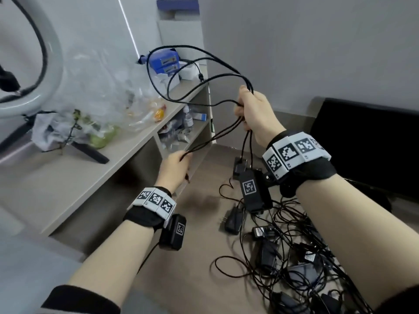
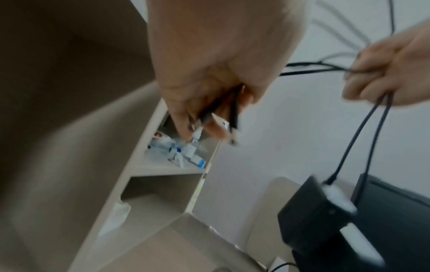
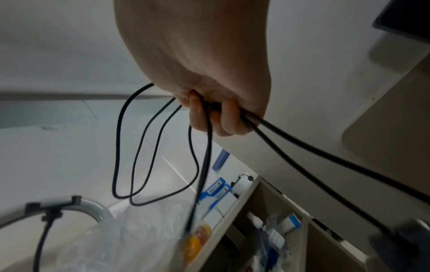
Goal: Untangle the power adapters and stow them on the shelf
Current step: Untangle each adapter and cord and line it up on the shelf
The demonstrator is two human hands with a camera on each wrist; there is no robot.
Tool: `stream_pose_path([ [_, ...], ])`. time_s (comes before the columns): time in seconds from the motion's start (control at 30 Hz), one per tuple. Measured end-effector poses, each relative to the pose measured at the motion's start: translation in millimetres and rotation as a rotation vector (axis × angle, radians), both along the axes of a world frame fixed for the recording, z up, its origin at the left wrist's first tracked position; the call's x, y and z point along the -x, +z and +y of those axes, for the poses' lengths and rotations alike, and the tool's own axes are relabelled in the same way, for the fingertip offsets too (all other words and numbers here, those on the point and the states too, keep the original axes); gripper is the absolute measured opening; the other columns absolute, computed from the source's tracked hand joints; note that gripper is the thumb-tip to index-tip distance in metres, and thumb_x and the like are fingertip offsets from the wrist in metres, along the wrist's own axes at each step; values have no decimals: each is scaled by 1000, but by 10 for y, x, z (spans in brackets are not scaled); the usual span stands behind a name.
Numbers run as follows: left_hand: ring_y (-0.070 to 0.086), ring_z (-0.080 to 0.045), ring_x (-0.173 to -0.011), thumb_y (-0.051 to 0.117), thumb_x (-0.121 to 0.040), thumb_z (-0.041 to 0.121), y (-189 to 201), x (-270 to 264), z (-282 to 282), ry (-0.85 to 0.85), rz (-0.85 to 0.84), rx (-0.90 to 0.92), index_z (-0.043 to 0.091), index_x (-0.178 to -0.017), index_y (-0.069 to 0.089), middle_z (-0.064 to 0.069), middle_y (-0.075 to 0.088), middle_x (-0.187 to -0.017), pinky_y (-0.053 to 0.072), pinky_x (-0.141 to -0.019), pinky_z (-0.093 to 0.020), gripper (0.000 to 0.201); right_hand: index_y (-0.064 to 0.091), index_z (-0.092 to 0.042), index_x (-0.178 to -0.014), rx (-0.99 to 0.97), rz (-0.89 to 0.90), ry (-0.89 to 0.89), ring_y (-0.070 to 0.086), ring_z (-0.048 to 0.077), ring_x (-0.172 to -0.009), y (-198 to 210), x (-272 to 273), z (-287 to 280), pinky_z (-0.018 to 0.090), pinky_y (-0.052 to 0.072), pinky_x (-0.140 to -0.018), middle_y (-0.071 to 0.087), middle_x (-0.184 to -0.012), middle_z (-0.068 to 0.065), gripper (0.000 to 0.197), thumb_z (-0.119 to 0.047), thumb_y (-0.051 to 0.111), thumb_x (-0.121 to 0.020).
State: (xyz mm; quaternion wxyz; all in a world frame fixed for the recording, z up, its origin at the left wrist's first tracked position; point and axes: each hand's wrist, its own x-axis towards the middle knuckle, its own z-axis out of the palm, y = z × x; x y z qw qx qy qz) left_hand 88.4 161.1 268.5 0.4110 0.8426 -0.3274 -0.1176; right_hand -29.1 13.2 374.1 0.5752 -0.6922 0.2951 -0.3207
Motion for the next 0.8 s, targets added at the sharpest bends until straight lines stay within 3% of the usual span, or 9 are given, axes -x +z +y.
stream_pose_path([
  [0.1,54,-31,-91,41,-90,29,221,-77,202,29,-290,204,-1,-84,63,-19,58,-95,39,-78,-31,38,35,-21,-63,-11,86,-15,33,10,-52,-128,-142,105,23,23,-52,40,-58,-5,39,-30,34,-101],
  [0.23,44,-27,-107,44,-87,28,606,-58,218,15,-742,350,7,-96,64,-13,53,-114,30,-91,-30,30,39,-19,-62,-2,272,14,36,13,-52,-278,-290,289,25,27,-50,45,-58,-2,37,-28,35,-98],
  [0.33,41,-28,-114,45,-87,30,710,-15,158,-137,-980,241,17,-111,63,-9,50,-124,27,-98,-37,32,44,-16,-59,44,419,65,39,14,-52,-361,-354,433,25,28,-50,47,-58,0,38,-24,38,-96],
  [0.4,30,-28,-128,40,-88,34,667,2,123,-239,-997,57,23,-124,56,-5,42,-140,21,-104,-44,41,48,-13,-61,21,463,148,40,14,-54,-375,-369,531,25,30,-51,48,-61,1,34,-17,42,-94],
  [0.53,10,-21,-146,34,-96,26,483,-69,103,-466,-770,-169,23,-145,31,4,31,-152,-6,-113,-57,49,54,-10,-75,-42,502,252,39,13,-56,-319,-297,678,22,31,-47,46,-66,1,25,-14,41,-96],
  [0.63,42,-25,-131,42,-95,27,275,-154,68,-542,-501,-123,16,-131,45,-6,54,-131,11,-114,-54,38,50,-15,-83,-272,414,251,22,9,-48,-348,-196,690,17,20,-34,34,-60,-1,18,-20,37,-95],
  [0.67,52,-31,-118,44,-91,32,235,-154,65,-571,-305,-66,13,-122,51,-13,59,-120,27,-109,-52,37,49,-15,-84,-261,415,247,22,9,-48,-359,-177,721,17,19,-36,34,-61,-1,17,-20,37,-94],
  [0.73,62,-29,-83,43,-85,40,206,-89,72,-607,94,75,9,-103,57,-15,63,-90,50,-75,-38,39,45,-17,-74,-140,447,215,25,10,-47,-374,-144,770,21,21,-42,33,-59,-2,22,-16,37,-94],
  [0.8,49,-9,-47,44,-82,35,237,-17,85,-613,273,137,17,-79,63,3,52,-58,37,-44,-21,26,42,-16,-67,21,518,197,31,14,-52,-396,-123,799,26,26,-47,37,-63,0,28,-14,38,-95],
])
